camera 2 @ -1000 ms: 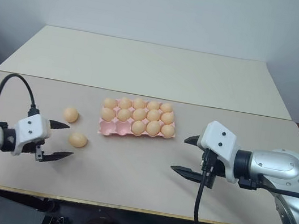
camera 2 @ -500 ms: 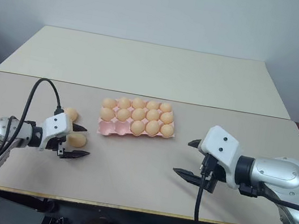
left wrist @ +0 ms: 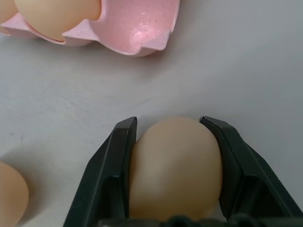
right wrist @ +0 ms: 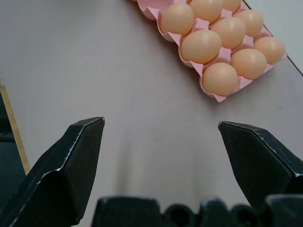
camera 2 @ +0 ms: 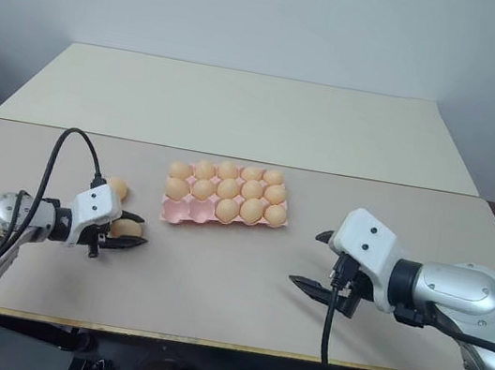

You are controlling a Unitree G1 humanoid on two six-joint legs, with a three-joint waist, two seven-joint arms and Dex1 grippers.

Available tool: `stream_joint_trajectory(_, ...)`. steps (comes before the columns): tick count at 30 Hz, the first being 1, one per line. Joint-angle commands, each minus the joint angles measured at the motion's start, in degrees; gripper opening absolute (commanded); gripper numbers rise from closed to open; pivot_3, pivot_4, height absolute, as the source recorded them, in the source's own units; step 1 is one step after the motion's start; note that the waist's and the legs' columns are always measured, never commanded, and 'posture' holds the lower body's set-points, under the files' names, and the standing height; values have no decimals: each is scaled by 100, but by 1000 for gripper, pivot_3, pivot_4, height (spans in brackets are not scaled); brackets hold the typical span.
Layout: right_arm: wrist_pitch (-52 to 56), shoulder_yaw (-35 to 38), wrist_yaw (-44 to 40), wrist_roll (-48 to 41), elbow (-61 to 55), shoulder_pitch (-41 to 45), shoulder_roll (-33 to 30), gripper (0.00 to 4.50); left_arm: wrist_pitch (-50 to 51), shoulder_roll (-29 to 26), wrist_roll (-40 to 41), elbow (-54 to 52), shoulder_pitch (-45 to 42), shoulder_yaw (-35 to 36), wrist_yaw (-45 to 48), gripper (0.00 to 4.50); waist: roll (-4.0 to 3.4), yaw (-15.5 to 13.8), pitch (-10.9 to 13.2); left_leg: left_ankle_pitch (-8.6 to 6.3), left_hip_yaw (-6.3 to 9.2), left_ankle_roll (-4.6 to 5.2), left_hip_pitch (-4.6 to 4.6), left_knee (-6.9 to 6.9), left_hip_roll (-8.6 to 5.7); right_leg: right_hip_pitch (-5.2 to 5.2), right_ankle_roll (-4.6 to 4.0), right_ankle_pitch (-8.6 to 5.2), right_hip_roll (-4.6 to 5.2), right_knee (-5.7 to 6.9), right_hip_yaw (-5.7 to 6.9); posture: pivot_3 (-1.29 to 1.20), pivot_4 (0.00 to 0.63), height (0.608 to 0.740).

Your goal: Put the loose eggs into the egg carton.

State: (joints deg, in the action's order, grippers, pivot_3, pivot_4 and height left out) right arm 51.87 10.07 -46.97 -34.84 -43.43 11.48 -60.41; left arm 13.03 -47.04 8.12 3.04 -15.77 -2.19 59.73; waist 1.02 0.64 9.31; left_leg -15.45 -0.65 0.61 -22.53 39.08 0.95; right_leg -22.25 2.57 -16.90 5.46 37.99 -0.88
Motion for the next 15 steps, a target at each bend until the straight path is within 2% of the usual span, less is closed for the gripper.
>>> stream_joint_trajectory(1,-113,51,94,44,-124,78,-19,4500,157,54,312,-81,-12,271,14,1968,0,0,0,0,0,0,-1,0,0,0,0,0,0,0,0,0,150,740)
stream_joint_trajectory(4,-139,10,143,76,-126,77,4,4500,279,142,590,-88,-15,433,56,1968,0,1,0,0,0,0,-4,0,0,-1,0,0,0,-2,1,0,150,740)
stream_joint_trajectory(10,-212,-82,317,153,-151,83,117,4500,500,516,1926,-230,-133,1087,591,1968,0,1,0,0,2,0,-7,4,2,-3,0,0,1,0,3,0,150,740)
stream_joint_trajectory(15,-219,-117,482,237,-214,68,184,4500,409,943,2322,-179,-558,1183,556,1968,2,-27,-1,0,7,0,-9,12,-2,0,1,0,2,1,7,0,150,740)
